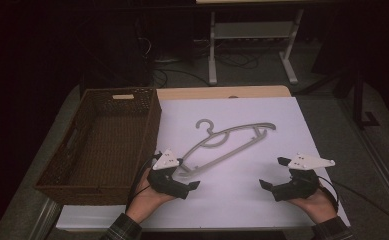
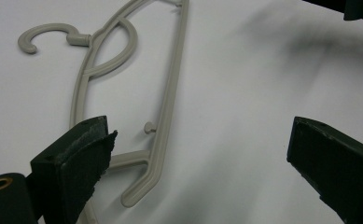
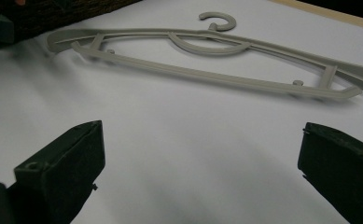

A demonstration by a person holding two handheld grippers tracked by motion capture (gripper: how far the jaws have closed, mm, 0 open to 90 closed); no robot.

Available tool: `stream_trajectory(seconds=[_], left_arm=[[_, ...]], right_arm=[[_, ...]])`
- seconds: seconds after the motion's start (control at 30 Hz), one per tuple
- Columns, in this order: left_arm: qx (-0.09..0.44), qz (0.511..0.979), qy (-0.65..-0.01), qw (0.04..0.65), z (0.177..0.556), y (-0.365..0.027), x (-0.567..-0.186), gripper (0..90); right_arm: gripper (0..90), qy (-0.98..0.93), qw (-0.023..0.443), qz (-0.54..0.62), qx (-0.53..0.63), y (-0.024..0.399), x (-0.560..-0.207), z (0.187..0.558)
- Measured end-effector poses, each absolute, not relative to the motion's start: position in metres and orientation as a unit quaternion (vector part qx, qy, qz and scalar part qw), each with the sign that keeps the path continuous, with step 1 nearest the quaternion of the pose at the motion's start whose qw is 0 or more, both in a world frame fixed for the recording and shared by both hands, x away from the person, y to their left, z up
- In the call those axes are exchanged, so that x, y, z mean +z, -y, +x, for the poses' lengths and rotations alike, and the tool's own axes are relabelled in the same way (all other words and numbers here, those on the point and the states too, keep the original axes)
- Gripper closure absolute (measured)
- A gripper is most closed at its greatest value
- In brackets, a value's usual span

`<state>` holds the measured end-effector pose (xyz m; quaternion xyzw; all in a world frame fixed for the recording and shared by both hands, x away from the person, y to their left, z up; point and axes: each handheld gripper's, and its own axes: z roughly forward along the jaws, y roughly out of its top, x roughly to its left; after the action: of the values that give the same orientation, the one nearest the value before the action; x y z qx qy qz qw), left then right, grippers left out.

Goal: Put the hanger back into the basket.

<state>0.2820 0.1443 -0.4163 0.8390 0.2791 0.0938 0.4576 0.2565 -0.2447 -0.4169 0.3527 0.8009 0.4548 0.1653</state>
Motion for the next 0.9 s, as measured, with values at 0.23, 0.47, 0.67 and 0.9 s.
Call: stream_trajectory(seconds=[0.23, 0.47, 0.67, 0.9], left_arm=[[0.094, 0.835, -0.286, 0.460, 0.284, -0.146, -0.416, 5.9], [0.094, 0.836, -0.285, 0.459, 0.284, -0.145, -0.416, 5.9], [0.096, 0.834, -0.288, 0.461, 0.284, -0.145, -0.414, 5.9], [0.096, 0.834, -0.291, 0.460, 0.285, -0.145, -0.414, 5.9]], right_arm=[[0.4, -0.801, 0.160, 0.357, 0.452, 0.244, -0.418, 0.259], [0.4, -0.799, 0.160, 0.359, 0.455, 0.243, -0.414, 0.264], [0.4, -0.795, 0.159, 0.365, 0.458, 0.244, -0.415, 0.268], [1.7, -0.797, 0.154, 0.365, 0.457, 0.244, -0.414, 0.273]])
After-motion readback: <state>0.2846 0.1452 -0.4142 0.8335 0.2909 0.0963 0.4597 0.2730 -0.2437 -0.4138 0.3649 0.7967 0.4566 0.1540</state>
